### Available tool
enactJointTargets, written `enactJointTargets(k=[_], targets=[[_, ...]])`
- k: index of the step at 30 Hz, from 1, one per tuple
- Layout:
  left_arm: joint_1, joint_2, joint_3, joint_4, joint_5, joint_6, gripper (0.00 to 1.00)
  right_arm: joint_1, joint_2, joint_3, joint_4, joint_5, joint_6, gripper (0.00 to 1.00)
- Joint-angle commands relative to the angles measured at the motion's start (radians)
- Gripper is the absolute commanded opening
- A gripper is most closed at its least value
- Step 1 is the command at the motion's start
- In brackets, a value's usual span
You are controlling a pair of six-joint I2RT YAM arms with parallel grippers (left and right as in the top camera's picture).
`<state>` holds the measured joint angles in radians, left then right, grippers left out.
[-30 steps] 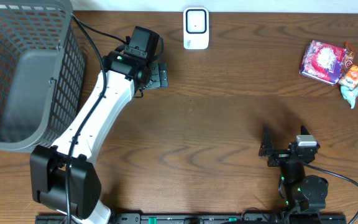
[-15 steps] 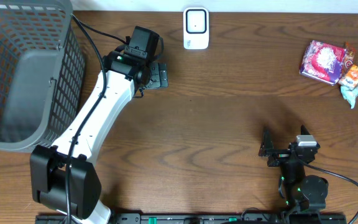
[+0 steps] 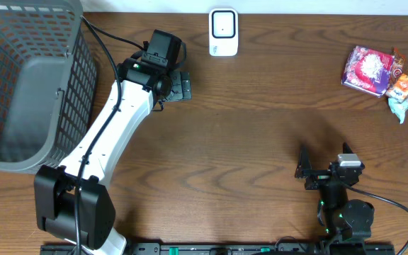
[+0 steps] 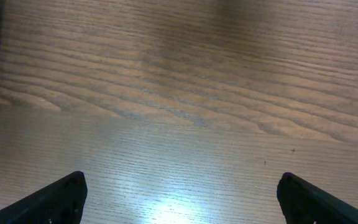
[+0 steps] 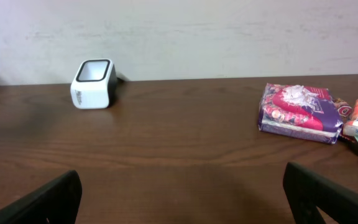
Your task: Scan the item barcode
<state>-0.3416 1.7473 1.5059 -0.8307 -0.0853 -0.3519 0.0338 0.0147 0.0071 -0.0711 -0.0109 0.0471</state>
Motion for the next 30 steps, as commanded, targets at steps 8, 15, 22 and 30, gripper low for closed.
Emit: enactJointTargets(k=[8, 15, 22, 30], targets=[[0.005, 0.007, 0.016, -0.003, -0.014, 0.038, 0.98, -0.013, -0.01, -0.002, -0.005, 0.009, -0.011, 0.99], [0.004, 0.0, 0.015, -0.05, -0.013, 0.063, 0.98, -0.013, -0.01, -0.002, -0.005, 0.009, -0.011, 0.99], [0.005, -0.133, -0.133, 0.03, -0.013, 0.079, 0.98, -0.013, -0.01, -0.002, -0.005, 0.009, -0.011, 0.99], [0.005, -0.438, -0.536, 0.373, -0.013, 0.262, 0.98, -0.013, -0.01, -0.002, -0.005, 0.009, -0.011, 0.99]])
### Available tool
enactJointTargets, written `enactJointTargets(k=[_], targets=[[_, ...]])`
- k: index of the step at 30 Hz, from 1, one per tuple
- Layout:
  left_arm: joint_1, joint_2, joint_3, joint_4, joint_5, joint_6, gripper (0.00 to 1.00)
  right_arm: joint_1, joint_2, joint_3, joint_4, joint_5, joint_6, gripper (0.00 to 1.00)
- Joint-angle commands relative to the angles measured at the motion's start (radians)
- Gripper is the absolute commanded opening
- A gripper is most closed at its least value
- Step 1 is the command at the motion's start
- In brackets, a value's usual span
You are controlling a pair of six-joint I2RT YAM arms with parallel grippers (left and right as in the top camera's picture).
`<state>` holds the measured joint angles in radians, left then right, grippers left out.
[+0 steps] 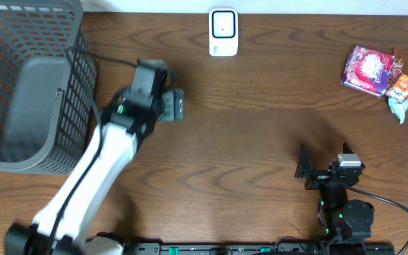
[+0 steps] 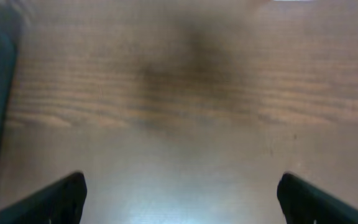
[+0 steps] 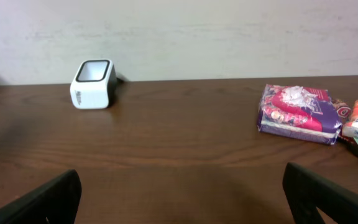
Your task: Scan the item barcode
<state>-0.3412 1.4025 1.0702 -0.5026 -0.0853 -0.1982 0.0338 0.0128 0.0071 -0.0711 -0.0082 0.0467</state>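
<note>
The white barcode scanner [image 1: 223, 32] stands at the table's far edge, also in the right wrist view as the scanner [image 3: 93, 84]. A purple-and-red packet [image 1: 366, 69] lies at the far right, seen too as the packet [image 3: 298, 113], with an orange packet [image 1: 402, 86] and a pale wrapper beside it. My left gripper [image 1: 173, 105] hangs open over bare wood right of the basket, its fingers [image 2: 48, 202] wide apart and empty. My right gripper [image 1: 303, 172] rests open near the front edge, nothing between its fingers [image 3: 39, 202].
A grey mesh basket [image 1: 27, 85] fills the far left corner; its wall shows at the left edge of the left wrist view. A wall runs behind the table's far edge.
My left arm has pulled back and left, its gripper now lower on the table and nearer the basket. The right arm and the items are unchanged.
</note>
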Motion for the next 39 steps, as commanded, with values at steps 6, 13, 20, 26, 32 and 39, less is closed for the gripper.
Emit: enactJointTargets(k=[6, 13, 20, 26, 32, 39], targets=[[0.004, -0.445, -0.398, 0.211, -0.013, 0.191, 0.98, -0.013, -0.008, -0.002, -0.005, 0.006, -0.011, 0.99], [0.004, -0.901, -0.544, 0.196, -0.026, 0.214, 0.98, -0.013, -0.008, -0.002, -0.005, 0.006, -0.011, 0.99], [0.004, -1.085, -0.634, 0.161, -0.032, 0.277, 0.98, -0.013, -0.008, -0.002, -0.005, 0.006, -0.011, 0.99], [0.064, -1.209, -0.776, 0.26, 0.013, 0.276, 0.98, -0.013, -0.008, -0.002, -0.005, 0.006, -0.011, 0.99], [0.135, -1.293, -0.89, 0.448, 0.122, 0.276, 0.98, -0.013, -0.008, -0.002, -0.005, 0.006, -0.011, 0.99], [0.205, -1.371, -0.978, 0.547, 0.153, 0.276, 0.98, -0.013, -0.008, -0.002, -0.005, 0.006, -0.011, 0.99]])
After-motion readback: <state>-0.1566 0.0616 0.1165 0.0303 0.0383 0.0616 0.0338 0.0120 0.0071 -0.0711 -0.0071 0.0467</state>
